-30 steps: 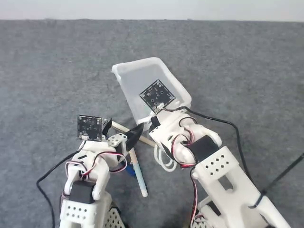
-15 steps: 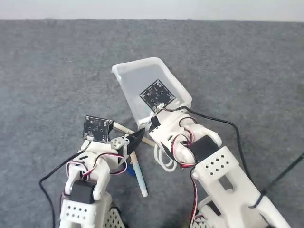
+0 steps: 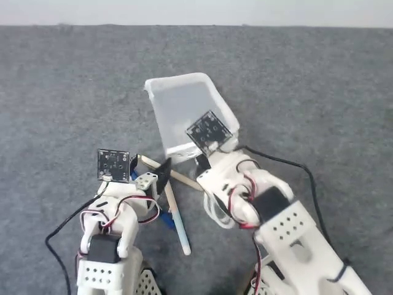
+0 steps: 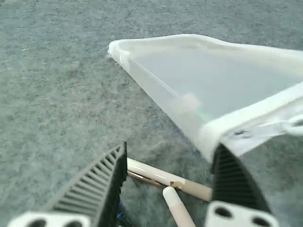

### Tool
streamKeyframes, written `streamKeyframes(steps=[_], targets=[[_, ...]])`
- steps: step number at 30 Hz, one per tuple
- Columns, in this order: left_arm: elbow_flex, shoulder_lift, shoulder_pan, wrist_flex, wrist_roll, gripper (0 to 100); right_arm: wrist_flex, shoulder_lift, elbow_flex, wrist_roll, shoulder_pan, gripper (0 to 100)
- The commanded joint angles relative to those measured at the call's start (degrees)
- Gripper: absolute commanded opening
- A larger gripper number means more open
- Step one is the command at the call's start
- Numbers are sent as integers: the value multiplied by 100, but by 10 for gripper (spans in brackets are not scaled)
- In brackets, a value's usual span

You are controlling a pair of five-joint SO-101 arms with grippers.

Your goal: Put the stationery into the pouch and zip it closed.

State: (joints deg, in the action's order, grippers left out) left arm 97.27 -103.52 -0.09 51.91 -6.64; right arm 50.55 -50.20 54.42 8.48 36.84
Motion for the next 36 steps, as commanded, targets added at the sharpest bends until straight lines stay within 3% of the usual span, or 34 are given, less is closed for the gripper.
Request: streamKeyframes(steps=[1, 12, 23, 30, 36], targets=[[-119, -79, -18, -237, 0, 147, -136, -804, 193, 53, 4, 6], [-435, -79, -352, -264, 0, 10, -163, -576, 264, 53, 242, 6], [-699, -79, -475, 158, 0, 11, -189, -576, 255, 53, -303, 6], [-857, -79, -1116, 176, -35, 11, 268, -576, -141, 44, -664, 6], [-875, -79, -1222, 176, -44, 11, 338, -576, -211, 44, -804, 6]])
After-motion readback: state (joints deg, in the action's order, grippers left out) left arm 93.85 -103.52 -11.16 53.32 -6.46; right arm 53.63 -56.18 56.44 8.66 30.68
